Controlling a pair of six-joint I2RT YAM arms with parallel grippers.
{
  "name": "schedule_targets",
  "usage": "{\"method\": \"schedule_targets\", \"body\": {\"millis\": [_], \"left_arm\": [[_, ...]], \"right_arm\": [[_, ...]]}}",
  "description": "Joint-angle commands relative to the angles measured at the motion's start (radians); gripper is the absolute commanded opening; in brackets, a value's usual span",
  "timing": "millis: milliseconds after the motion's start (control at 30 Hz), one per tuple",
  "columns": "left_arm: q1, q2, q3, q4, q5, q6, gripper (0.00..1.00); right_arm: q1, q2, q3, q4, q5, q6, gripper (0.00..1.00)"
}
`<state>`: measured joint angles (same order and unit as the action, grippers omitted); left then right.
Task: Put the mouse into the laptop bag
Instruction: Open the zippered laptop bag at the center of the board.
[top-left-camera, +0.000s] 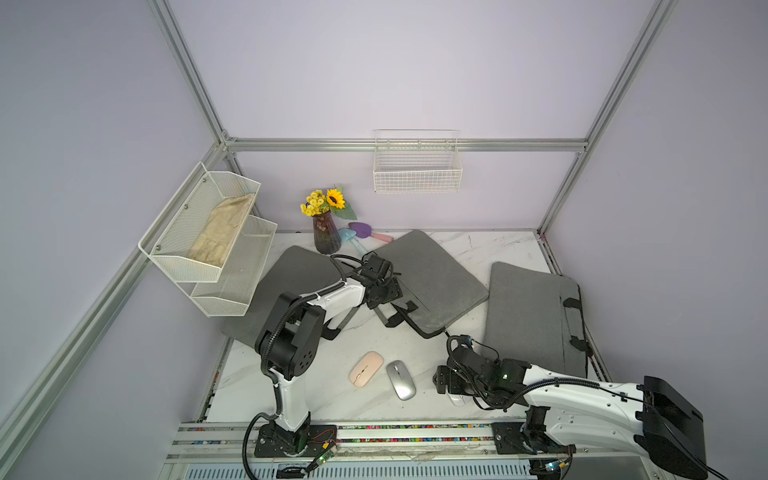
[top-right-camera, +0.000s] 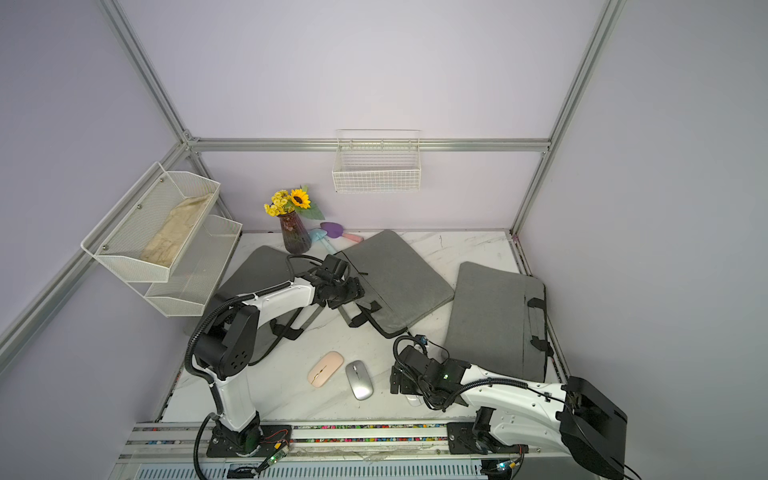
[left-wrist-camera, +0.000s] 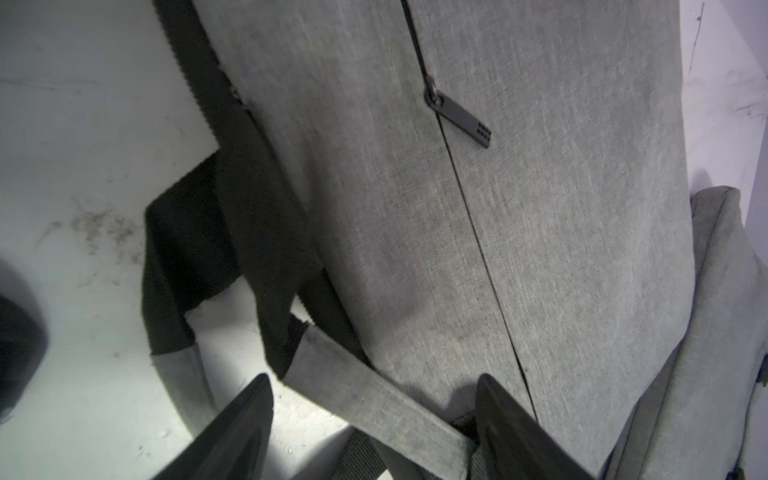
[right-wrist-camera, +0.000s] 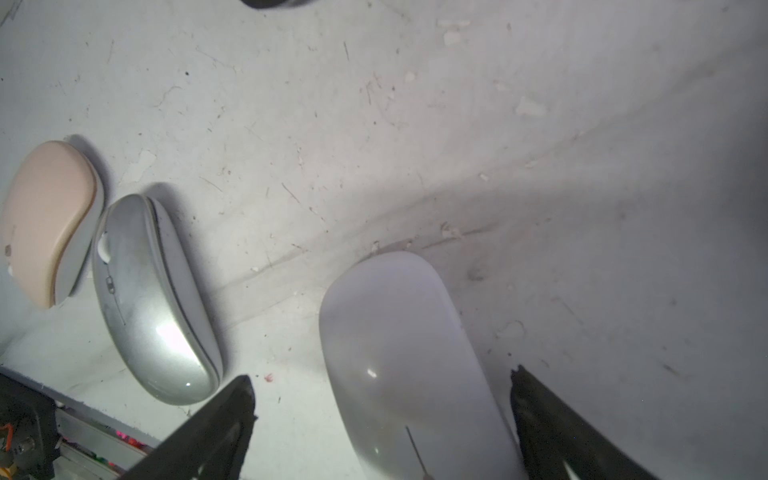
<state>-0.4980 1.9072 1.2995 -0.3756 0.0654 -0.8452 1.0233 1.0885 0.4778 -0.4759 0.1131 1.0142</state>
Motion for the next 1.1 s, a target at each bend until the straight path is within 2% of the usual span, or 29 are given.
{"method": "schedule_targets", "body": {"millis": [0, 100, 367, 467, 567, 667, 967, 1067], "left_arm": [[-0.012, 0.013, 0.095, -0.017, -0.016, 0.003, 0.70], [-0.014, 0.046, 0.118, -0.022, -0.038, -0.001, 0.60], [-0.014, 0.116, 0.210, -0.088, -0.074, 0.001, 0.19], [-0.017, 0.093, 0.224, -0.101, -0.070, 0.003, 0.11], [-0.025, 0.050, 0.225, -0.111, -0.073, 0.006, 0.06], [-0.029, 0.005, 0.228, -0.118, -0.070, 0.008, 0.00], [-0.037, -0.116, 0.245, -0.138, -0.028, 0.015, 0.00], [-0.048, -0.145, 0.247, -0.137, -0.029, 0.023, 0.00]], "right_arm": [[0.021, 0.003, -0.023, -0.031, -0.018, 0.032, 0.97], [0.053, 0.043, -0.010, -0.032, 0.001, 0.049, 0.96], [0.143, 0.113, 0.014, -0.041, 0.044, 0.099, 0.90], [0.164, 0.143, 0.028, -0.057, 0.059, 0.108, 0.89], [0.189, 0.180, 0.046, -0.069, 0.077, 0.124, 0.87], [0.202, 0.211, 0.059, -0.071, 0.091, 0.136, 0.81], [0.209, 0.204, 0.039, 0.005, 0.101, 0.150, 0.64], [0.208, 0.227, 0.039, 0.065, 0.104, 0.158, 0.63]]}}
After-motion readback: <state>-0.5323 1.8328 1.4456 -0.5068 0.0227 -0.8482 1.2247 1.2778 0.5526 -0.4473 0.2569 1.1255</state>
